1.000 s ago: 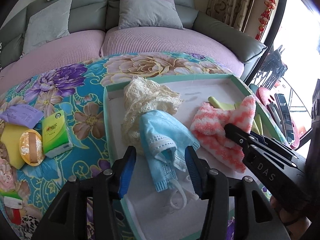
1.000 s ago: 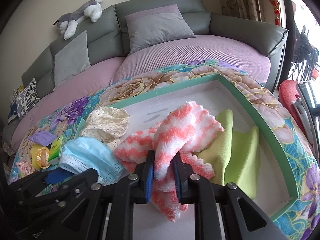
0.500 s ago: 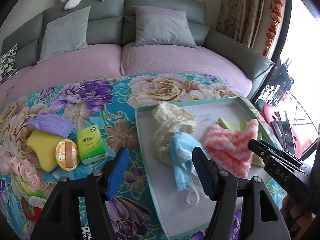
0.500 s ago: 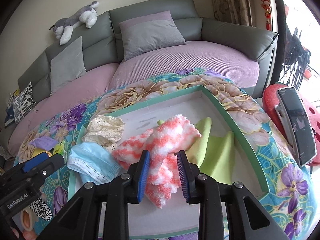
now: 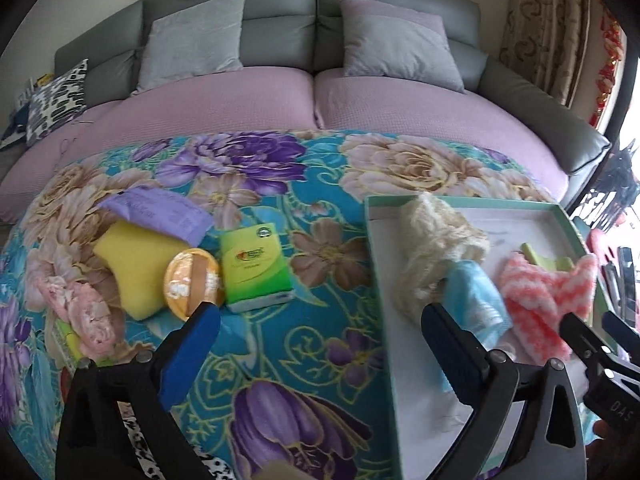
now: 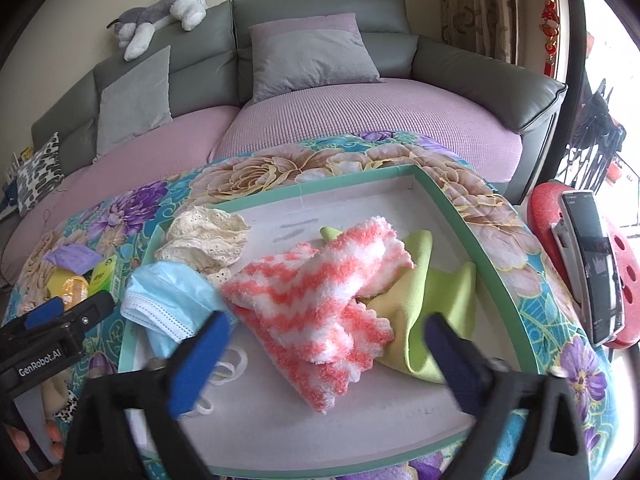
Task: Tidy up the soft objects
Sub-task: 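Withdraw both tools from the tray back toward the remaining pile, then move the left tool to the red tape ring while the right tool reaches the leopard scrunchie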
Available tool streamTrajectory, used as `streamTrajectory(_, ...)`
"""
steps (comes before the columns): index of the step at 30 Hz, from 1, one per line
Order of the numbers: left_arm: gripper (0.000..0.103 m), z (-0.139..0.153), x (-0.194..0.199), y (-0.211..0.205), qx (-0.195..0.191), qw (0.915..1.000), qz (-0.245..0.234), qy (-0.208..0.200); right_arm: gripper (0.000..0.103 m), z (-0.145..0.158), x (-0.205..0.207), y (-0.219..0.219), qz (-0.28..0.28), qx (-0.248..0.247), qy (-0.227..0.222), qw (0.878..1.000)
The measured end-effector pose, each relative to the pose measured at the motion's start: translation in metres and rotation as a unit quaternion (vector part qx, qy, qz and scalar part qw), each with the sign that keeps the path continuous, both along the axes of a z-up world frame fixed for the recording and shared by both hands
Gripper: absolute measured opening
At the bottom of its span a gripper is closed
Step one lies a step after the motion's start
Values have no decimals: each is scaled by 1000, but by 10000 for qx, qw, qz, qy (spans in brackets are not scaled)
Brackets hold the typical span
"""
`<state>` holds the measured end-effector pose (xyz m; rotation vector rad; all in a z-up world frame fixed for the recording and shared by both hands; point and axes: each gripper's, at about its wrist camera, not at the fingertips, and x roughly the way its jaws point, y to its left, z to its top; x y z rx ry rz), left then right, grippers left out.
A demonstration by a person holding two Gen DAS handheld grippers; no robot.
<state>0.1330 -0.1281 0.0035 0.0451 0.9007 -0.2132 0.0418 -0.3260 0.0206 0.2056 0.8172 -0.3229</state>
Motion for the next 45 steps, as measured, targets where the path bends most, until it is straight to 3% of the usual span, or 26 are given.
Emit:
streamTrajectory(5,101,1,1,13,183,9993,310,-130,103,-2,-1,-2,-86,25,28,10000)
streamTrajectory(15,101,5,0,35,268,9984,490,-44,103,4,-2,6,-113,-122,88,9998)
streamTrajectory(22,101,30,-13,79,1,9966,767,-307,103,28,-7,30,107,158,-446,9988)
streamTrajectory(27,101,39,-20,136,22,9878,1504,-411,103,41,-2,62,518,354,-787,9949)
streamTrajectory(31,101,43,-25,177,-169,9785,2000,-478,103,35,9,92,992,568,-727,9908)
streamTrajectory(35,101,40,-29,208,-57,9717,2322,-429,103,28,20,128,1413,599,-524,9868)
streamTrajectory(39,101,32,-31,229,-33,9682,2484,-299,103,22,26,162,1814,562,-394,9810)
streamTrajectory(45,101,15,-32,239,233,9733,2282,2,103,9,35,202,2175,482,-53,9749)
